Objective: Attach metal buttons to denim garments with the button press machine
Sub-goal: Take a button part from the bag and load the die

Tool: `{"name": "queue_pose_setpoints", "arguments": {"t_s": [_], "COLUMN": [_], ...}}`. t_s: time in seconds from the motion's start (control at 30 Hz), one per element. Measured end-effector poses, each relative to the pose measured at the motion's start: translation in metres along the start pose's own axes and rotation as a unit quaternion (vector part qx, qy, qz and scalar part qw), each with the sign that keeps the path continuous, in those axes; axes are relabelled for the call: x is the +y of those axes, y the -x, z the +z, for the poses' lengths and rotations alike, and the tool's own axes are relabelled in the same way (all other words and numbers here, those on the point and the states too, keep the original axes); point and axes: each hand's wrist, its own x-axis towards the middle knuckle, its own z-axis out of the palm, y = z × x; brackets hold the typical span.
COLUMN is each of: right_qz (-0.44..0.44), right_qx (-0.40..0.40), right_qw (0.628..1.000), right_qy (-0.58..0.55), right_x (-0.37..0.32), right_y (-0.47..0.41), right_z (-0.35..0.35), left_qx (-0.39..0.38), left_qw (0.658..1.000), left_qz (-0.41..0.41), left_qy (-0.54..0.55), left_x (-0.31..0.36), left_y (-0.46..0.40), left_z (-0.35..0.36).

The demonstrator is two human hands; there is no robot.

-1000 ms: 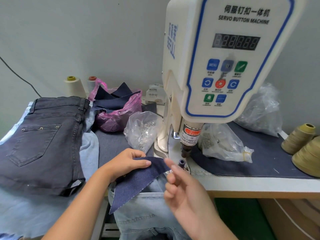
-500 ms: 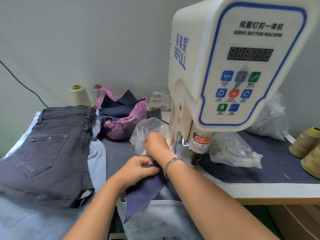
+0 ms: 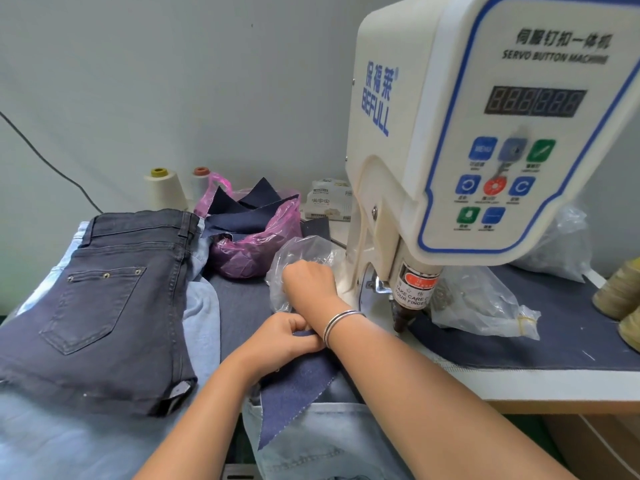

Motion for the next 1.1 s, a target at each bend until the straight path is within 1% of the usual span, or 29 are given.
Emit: {"name": "queue_pose_setpoints", "arguments": {"t_s": [0.1,0.23,0.4,0.63,0.97,1.1], "right_qz": [-0.021,-0.022,-0.039,-0.043,-0.035,-0.037], "right_qx": [0.007,0.000,0.024,0.022,0.031,0.028], "right_qw": [1.000,0.999,0.998,0.996,0.998,0.999], "right_qy": [0.020,0.036,0.051,0.075,0.040,0.010], "right_x": [0.000,0.000,0.000,0.002,0.003,0.004], "right_y": [0.001,-0.005,-0.006,-0.002,0.004,0.006], "right_z": [0.001,0.007,0.010,0.014,0.013,0.010], "left_qx": [0.002,0.000,-0.011,-0.016,-0.033,-0.040], "left_qw": [1.000,1.000,1.000,0.999,0.999,0.998], "left_qz": [-0.007,-0.007,-0.010,0.002,0.010,0.022], "left_qy": [-0.009,-0.010,-0.022,-0.028,-0.030,-0.045], "left_x": [-0.001,-0.003,-0.004,-0.002,0.002,0.003], "left_y": [-0.001,-0.002,-0.005,-0.005,-0.003,-0.003], "left_z": [0.000,0.000,0.000,0.002,0.005,0.004]}}
